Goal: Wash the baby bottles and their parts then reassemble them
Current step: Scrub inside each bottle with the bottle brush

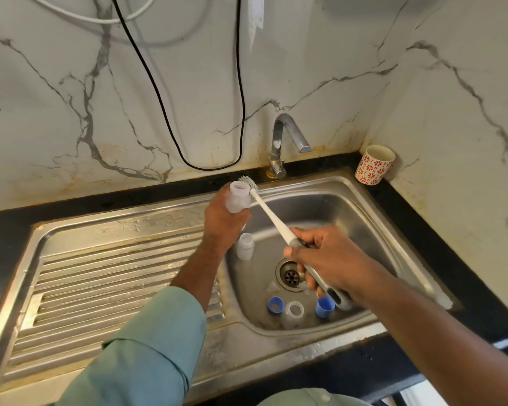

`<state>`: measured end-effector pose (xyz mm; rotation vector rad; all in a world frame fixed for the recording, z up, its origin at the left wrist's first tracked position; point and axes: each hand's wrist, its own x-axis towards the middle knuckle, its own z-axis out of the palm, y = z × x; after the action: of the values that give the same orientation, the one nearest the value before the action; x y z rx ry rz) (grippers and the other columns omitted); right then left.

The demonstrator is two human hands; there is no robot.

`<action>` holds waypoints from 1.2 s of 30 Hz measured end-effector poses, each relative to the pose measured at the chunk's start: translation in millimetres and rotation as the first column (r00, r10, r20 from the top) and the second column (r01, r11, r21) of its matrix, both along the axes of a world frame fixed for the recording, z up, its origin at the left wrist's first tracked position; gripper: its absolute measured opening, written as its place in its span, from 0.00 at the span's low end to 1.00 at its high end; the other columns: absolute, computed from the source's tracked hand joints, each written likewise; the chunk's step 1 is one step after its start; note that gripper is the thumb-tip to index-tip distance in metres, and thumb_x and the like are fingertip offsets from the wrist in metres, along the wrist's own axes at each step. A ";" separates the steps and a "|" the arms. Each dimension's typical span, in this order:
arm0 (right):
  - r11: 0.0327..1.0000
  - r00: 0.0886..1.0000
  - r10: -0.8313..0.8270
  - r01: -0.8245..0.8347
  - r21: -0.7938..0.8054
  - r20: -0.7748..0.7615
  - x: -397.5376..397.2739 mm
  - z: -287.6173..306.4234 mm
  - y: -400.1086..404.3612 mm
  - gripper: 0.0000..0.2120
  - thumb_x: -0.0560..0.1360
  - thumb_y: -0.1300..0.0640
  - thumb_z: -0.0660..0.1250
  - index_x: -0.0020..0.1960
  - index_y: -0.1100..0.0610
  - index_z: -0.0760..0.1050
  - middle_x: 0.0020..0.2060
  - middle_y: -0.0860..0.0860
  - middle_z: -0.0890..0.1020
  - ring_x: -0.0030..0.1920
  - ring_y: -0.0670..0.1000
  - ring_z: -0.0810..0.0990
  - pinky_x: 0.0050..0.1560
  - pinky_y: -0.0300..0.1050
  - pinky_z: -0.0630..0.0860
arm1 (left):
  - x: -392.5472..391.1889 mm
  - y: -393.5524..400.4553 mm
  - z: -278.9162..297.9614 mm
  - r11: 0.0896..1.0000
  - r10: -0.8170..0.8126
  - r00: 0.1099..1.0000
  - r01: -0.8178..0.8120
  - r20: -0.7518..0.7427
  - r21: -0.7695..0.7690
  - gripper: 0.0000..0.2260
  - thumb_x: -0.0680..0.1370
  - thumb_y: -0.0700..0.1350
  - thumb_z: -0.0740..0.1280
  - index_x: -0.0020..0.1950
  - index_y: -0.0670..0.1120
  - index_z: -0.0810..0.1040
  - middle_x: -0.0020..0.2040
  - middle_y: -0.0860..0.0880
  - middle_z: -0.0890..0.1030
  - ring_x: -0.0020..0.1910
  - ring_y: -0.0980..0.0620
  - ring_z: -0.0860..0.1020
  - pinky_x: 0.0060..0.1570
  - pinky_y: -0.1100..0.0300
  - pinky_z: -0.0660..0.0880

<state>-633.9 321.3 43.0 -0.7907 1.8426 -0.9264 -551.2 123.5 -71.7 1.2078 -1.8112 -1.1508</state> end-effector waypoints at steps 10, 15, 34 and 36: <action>0.999 0.999 0.040 -0.040 -0.037 0.004 8.1 2.0 -21.7 0.08 0.81 0.55 0.62 0.46 0.42 0.74 0.38 0.53 0.78 0.29 0.46 0.75 0.31 0.40 0.75 | -2.7 -12.7 10.0 0.995 0.093 0.991 -0.095 -0.097 -0.021 0.20 0.70 0.39 0.75 0.60 0.49 0.78 0.53 0.51 0.81 0.52 0.52 0.79 0.55 0.53 0.78; 0.999 0.994 0.020 -0.016 -0.033 0.108 7.5 6.1 -12.4 0.08 0.81 0.55 0.62 0.48 0.42 0.74 0.38 0.54 0.78 0.29 0.45 0.75 0.29 0.39 0.73 | 1.3 -15.6 7.9 0.983 0.161 0.975 -0.145 -0.154 0.110 0.23 0.74 0.37 0.71 0.65 0.49 0.68 0.57 0.49 0.78 0.54 0.49 0.78 0.52 0.54 0.78; 0.997 0.965 -0.055 0.037 0.071 0.255 -35.1 -13.2 36.2 0.12 0.80 0.58 0.63 0.61 0.46 0.75 0.33 0.53 0.73 0.25 0.45 0.68 0.23 0.38 0.66 | -14.0 41.8 -33.6 0.992 0.099 0.995 -0.100 0.020 0.079 0.30 0.70 0.46 0.78 0.69 0.51 0.70 0.60 0.53 0.75 0.58 0.52 0.75 0.54 0.57 0.75; 0.995 0.969 -0.046 0.023 0.097 0.244 -45.6 -16.0 42.1 0.11 0.81 0.58 0.62 0.58 0.43 0.75 0.34 0.53 0.74 0.24 0.45 0.69 0.24 0.39 0.67 | -21.3 48.4 -37.8 0.990 0.104 0.993 -0.108 0.048 0.090 0.31 0.68 0.48 0.79 0.69 0.51 0.72 0.60 0.53 0.76 0.58 0.52 0.75 0.58 0.53 0.76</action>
<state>-679.5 363.4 27.0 -0.5607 1.6734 -0.9105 -572.4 171.9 -109.5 1.3747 -1.7191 -1.1672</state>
